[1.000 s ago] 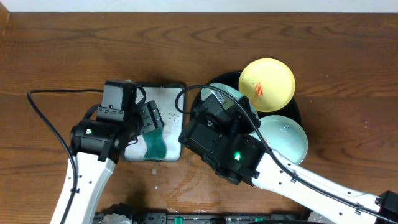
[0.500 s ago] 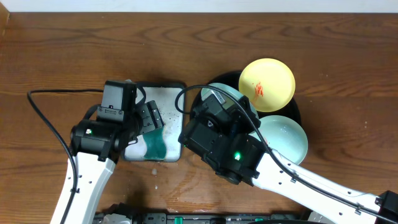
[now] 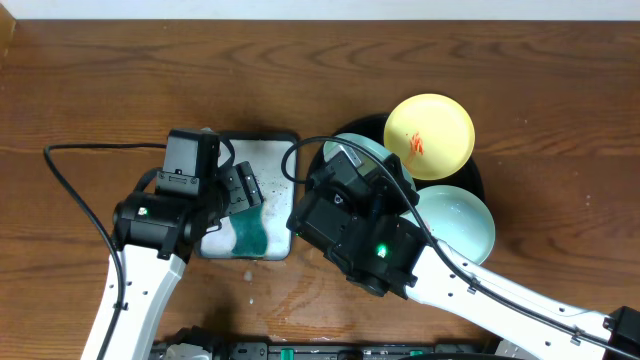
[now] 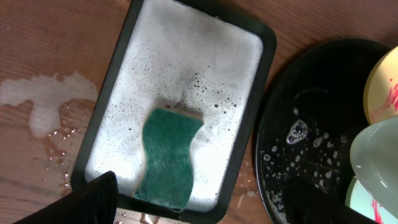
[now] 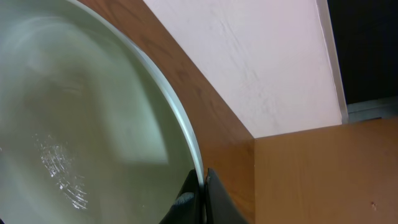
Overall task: Clean dirty plates on tray and stack at the side
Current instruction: 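Lift the cleaned pale green plate off the black tray with the right gripper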
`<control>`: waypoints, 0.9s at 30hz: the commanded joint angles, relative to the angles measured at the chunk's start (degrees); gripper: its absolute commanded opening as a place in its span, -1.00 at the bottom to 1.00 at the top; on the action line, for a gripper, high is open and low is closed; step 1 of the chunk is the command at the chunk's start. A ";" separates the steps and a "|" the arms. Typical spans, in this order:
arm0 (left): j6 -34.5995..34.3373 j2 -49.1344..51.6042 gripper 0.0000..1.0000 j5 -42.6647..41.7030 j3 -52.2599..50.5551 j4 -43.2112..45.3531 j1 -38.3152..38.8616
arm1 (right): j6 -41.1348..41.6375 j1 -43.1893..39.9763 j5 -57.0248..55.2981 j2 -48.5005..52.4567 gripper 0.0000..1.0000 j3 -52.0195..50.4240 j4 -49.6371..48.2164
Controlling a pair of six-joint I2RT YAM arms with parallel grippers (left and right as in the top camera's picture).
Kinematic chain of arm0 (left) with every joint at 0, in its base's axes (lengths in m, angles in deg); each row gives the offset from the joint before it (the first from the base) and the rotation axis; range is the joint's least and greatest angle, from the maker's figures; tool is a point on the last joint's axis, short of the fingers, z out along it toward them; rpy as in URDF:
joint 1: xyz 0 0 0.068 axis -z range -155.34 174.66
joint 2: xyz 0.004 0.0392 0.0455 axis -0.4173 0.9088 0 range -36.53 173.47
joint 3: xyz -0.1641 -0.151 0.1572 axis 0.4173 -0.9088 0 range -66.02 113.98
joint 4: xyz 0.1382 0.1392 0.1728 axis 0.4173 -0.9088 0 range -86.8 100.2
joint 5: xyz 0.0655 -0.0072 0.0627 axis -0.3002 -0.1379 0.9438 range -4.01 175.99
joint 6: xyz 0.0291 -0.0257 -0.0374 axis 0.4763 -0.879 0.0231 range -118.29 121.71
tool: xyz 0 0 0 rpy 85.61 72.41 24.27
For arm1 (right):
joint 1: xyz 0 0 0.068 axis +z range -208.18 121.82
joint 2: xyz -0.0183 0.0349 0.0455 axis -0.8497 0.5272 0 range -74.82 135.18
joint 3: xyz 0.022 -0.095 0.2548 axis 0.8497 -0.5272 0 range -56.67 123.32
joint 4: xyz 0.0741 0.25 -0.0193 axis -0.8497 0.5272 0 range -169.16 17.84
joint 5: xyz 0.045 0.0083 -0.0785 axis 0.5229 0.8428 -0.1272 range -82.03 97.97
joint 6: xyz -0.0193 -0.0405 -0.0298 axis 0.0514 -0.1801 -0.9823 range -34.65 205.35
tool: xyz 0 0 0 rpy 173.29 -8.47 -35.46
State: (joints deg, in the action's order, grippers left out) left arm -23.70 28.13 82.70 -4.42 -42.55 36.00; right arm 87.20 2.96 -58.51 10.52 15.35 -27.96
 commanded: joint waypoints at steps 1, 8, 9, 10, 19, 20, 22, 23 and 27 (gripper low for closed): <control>0.55 0.07 0.68 -0.35 0.55 -0.35 -0.28 | -0.20 0.44 -2.32 -0.79 -0.98 0.07 -0.17; 0.55 0.07 0.69 -0.35 0.55 -0.35 -0.28 | 1.36 0.24 -2.27 -0.79 -0.98 0.07 -0.17; 0.55 0.07 0.69 -0.35 0.55 -0.37 -0.28 | 2.80 -0.07 -2.19 -0.79 -0.98 0.07 -0.20; 0.55 0.07 0.69 -0.35 0.55 -0.37 -0.28 | 4.31 -0.59 -1.88 -0.79 -0.98 0.07 -0.20; 0.55 0.07 0.69 -0.35 0.55 -0.37 -0.28 | 7.61 -22.93 29.53 -0.81 -0.98 0.48 -3.26; 0.55 0.07 0.69 -0.35 0.55 -0.35 -0.28 | 7.45 -26.69 35.82 -0.94 -0.98 0.92 -2.82; 0.55 0.07 0.69 -0.35 0.55 -0.37 -0.28 | 6.99 -35.08 49.07 -1.22 -0.98 1.62 -2.58; 0.55 0.07 0.69 -0.35 0.55 -0.35 -0.28 | 6.51 -39.67 55.56 -1.27 -0.98 1.88 -2.75; 0.55 0.07 0.69 -0.35 0.55 -0.35 -0.28 | 6.23 -58.16 77.66 -1.05 -0.98 1.90 -3.91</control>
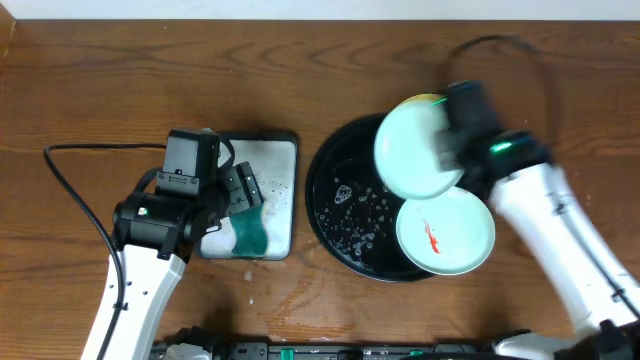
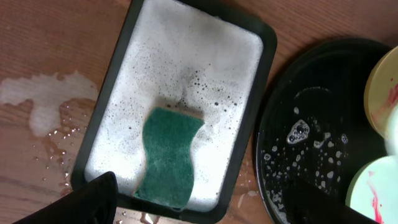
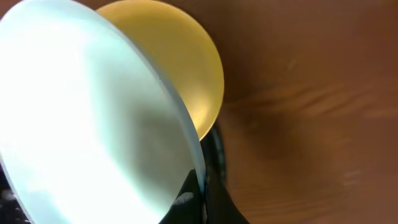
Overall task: Clean dirty plates on tray and stack at the side
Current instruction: 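Lift the cleaned pale green plate off the black tray with the right gripper, then place the pale green plate on the table right of the tray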
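Observation:
My right gripper is shut on the rim of a pale green plate, holding it tilted above the back of the round black tray. It covers most of a yellow plate behind it. A second pale green plate with a red smear lies flat at the tray's front right. My left gripper hangs open over the near end of a black rectangular tray of foam. A green sponge lies in that foam, between and just ahead of the fingers.
Soapy droplets speckle the bare floor of the round tray. A patch of spilled water lies on the wooden table left of the foam tray. Bare wood stretches to the right of the round tray.
My right arm has moved from the table's middle to the right rear, with the pale green plate still in its grip. The plate now hangs over the yellow one. The red-smeared plate now shows fully. The left arm is unmoved.

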`<control>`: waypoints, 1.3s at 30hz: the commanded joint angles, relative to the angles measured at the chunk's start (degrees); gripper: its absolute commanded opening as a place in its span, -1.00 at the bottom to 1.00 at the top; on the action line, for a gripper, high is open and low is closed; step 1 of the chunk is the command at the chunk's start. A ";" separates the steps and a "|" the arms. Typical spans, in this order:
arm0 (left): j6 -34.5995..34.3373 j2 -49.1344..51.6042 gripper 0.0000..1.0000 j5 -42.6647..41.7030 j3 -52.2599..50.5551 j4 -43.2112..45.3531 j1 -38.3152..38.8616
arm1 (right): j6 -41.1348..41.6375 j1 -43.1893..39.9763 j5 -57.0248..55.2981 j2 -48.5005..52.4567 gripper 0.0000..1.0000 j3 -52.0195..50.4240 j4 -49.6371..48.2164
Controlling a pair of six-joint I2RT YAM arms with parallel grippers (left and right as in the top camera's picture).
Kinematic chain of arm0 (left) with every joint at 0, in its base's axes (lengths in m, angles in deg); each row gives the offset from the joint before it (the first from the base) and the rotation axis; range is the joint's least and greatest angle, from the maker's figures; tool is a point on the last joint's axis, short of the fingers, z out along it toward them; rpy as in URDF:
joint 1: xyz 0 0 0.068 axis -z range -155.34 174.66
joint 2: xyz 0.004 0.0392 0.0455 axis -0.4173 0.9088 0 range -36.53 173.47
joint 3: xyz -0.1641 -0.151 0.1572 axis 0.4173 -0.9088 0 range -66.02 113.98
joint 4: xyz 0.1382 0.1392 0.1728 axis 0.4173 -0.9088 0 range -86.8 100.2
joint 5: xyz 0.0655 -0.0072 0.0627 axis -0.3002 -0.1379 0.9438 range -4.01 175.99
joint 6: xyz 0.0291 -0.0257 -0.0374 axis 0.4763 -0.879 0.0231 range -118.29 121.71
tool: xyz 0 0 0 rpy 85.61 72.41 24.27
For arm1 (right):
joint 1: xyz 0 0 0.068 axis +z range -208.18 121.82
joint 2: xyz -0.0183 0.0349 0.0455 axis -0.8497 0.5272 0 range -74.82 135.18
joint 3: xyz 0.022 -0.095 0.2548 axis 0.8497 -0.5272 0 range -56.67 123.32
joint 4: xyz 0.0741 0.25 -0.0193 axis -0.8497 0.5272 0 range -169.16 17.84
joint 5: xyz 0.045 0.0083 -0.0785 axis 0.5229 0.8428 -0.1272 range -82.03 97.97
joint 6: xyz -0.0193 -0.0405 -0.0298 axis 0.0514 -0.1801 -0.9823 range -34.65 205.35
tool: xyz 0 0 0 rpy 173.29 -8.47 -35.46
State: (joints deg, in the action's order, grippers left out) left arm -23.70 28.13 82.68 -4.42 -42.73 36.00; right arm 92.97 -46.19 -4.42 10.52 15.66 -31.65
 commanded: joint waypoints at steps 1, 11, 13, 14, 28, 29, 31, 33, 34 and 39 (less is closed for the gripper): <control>0.55 0.07 0.69 -0.33 0.55 -0.17 -0.28 | 0.46 -13.92 27.78 -0.85 -0.98 1.60 -0.39; 0.55 0.07 0.69 -0.33 0.55 -0.17 -0.28 | 9.60 -49.33 31.21 7.13 -0.98 1.29 -0.42; 0.55 0.07 0.69 -0.33 0.55 -0.20 -0.28 | 11.26 -52.52 27.08 9.86 -0.97 0.96 -0.33; 0.55 0.07 0.69 -0.33 0.55 -0.17 -0.28 | 11.23 -53.86 25.90 11.34 -0.98 0.92 -0.31; 0.55 0.07 0.69 -0.35 0.55 -0.17 -0.28 | 7.13 -56.28 25.59 22.08 -0.15 0.94 2.86; 0.55 0.07 0.69 -0.33 0.55 -0.17 -0.28 | 7.15 -56.22 26.86 21.38 -0.08 0.94 2.84; 0.55 0.07 0.69 -0.33 0.55 -0.17 -0.28 | 7.06 -55.80 30.56 19.41 -0.02 0.96 2.64; 0.55 0.07 0.69 -0.33 0.55 -0.17 -0.28 | 6.08 -54.84 34.69 16.50 0.01 0.96 2.62; 0.55 0.07 0.69 -0.33 0.55 -0.17 -0.28 | 5.44 -54.05 36.33 14.88 0.02 0.96 2.64; 0.55 0.07 0.69 -0.33 0.55 -0.17 -0.28 | 1.09 -46.51 37.40 6.19 0.08 0.94 7.17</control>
State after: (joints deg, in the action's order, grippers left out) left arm -23.70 28.13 82.26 -4.42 -42.71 36.00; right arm 97.84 -97.30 29.35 21.60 16.29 -26.25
